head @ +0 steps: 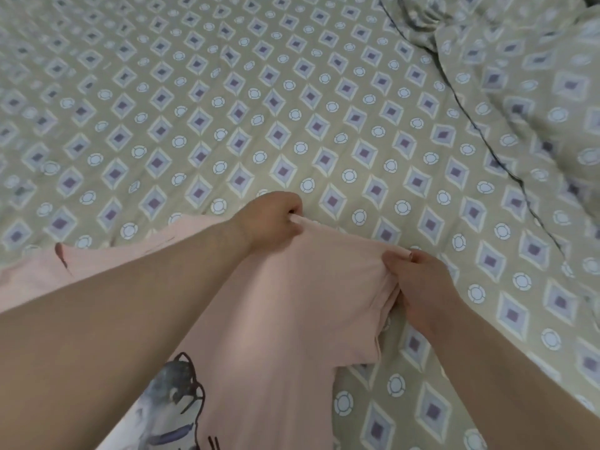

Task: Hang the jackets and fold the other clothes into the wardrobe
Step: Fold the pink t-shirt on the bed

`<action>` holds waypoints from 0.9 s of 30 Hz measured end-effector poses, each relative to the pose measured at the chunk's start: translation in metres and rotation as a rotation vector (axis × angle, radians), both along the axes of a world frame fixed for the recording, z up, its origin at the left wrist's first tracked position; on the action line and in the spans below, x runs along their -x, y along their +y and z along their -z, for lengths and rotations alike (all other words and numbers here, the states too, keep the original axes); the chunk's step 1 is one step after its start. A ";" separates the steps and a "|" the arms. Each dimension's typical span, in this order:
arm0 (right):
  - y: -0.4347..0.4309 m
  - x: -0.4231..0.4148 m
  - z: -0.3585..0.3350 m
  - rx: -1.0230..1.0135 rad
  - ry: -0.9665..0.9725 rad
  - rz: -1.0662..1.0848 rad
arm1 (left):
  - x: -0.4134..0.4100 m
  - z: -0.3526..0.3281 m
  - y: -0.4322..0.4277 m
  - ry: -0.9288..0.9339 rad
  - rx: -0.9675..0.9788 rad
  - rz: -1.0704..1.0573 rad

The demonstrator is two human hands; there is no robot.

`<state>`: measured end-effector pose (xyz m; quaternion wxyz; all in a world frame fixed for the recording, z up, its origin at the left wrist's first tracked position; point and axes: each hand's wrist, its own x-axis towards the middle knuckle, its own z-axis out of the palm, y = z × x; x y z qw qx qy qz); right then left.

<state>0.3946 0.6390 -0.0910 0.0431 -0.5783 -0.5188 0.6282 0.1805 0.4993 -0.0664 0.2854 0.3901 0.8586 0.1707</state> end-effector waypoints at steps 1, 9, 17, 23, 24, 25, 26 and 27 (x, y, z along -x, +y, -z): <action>0.001 0.002 0.001 0.004 0.014 0.031 | -0.006 0.005 -0.002 0.160 -0.046 0.029; -0.054 -0.034 -0.014 0.143 -0.065 -0.037 | -0.117 0.047 -0.077 0.448 -0.015 0.032; -0.092 -0.064 -0.014 -0.297 -0.206 -0.173 | -0.122 0.042 -0.085 0.229 -0.258 -0.017; -0.117 -0.069 -0.016 -0.483 -0.383 -0.306 | -0.125 0.026 -0.111 -0.120 -0.408 -0.225; -0.122 -0.065 -0.020 -0.520 -0.366 -0.278 | -0.127 0.023 -0.125 -0.091 -0.392 -0.243; -0.124 -0.065 -0.023 -0.600 -0.363 -0.252 | -0.130 0.022 -0.141 -0.010 -0.375 -0.268; -0.126 -0.066 -0.025 -0.740 -0.398 -0.259 | -0.134 0.025 -0.158 0.095 -0.343 -0.294; -0.137 -0.062 -0.024 -0.921 -0.448 -0.302 | -0.135 0.025 -0.186 0.188 -0.279 -0.337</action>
